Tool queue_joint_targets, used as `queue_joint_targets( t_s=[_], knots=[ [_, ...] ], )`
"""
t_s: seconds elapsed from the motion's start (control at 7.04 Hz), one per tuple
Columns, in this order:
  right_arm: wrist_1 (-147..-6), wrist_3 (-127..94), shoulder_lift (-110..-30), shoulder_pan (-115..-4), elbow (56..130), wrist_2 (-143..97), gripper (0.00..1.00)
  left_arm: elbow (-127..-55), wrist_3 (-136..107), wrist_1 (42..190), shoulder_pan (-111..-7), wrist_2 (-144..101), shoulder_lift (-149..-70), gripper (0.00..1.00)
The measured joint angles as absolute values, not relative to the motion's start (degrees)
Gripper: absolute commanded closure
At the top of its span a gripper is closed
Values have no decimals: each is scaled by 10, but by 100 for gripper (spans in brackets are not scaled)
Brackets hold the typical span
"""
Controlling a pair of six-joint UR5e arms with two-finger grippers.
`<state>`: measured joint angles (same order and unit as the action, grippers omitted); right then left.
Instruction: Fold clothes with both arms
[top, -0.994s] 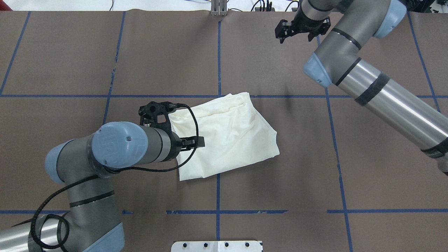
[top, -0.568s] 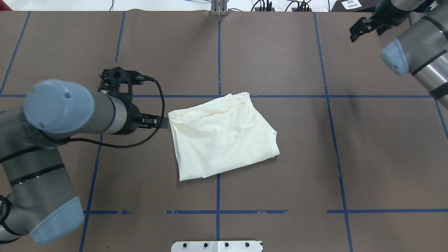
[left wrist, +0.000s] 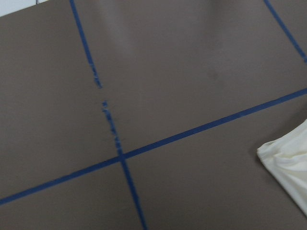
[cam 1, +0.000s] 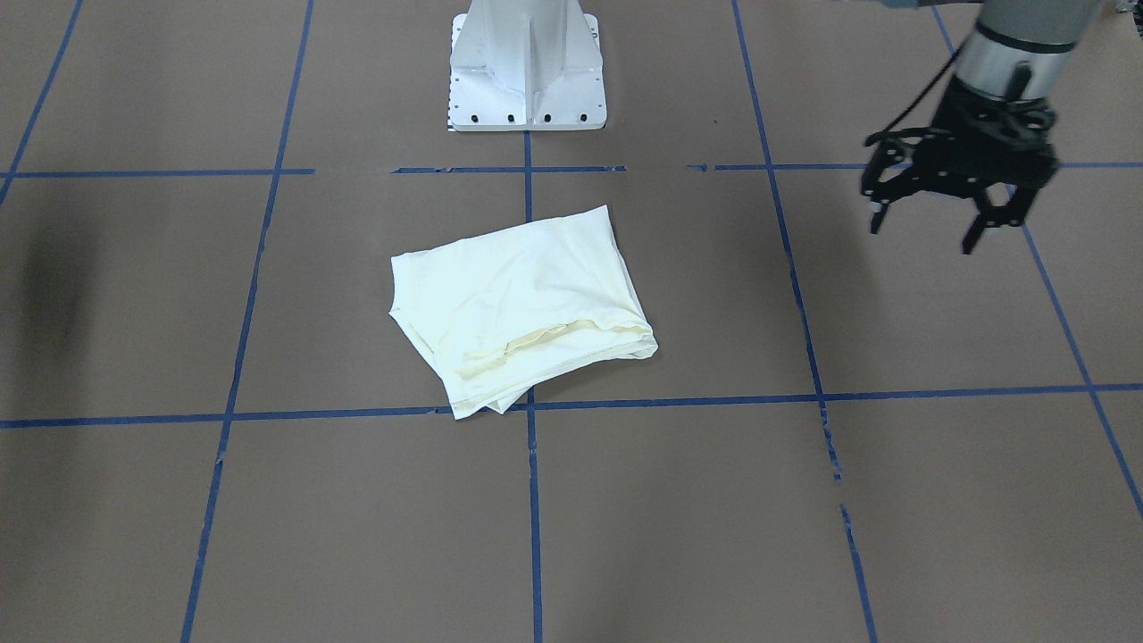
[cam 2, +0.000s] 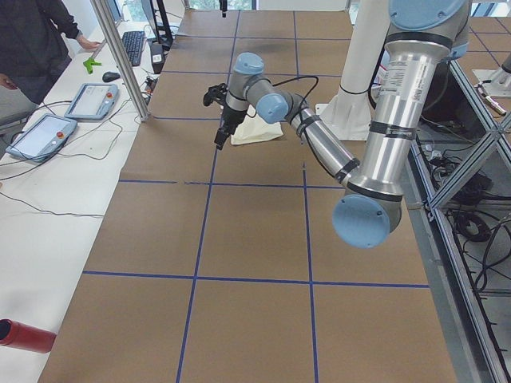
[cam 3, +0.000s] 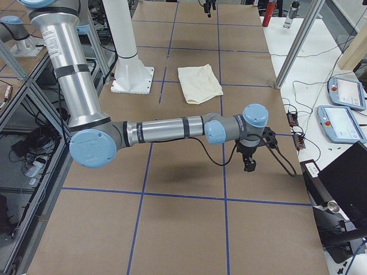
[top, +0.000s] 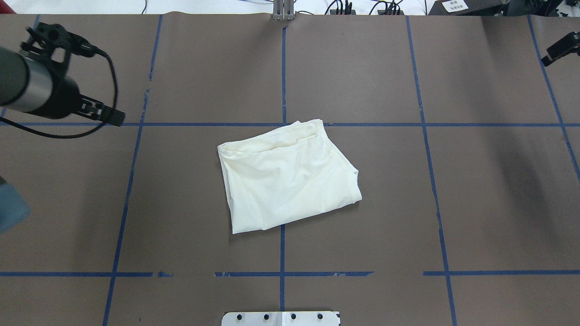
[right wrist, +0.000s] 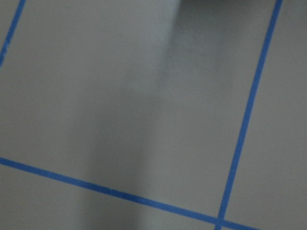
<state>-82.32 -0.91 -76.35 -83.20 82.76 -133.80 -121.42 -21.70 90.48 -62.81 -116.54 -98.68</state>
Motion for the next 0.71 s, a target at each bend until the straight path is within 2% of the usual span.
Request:
queue_joint_targets(
  t_s=[0.28,0.71],
  knots=[
    [-824,-2,-843,-850,854,-1341,0,-1180,-96,909,-755,-1247,-907,0],
    [-824,-6,-924,-875,889,-1339,0,-1128,59,910,-868,-1268,-837,0]
  ],
)
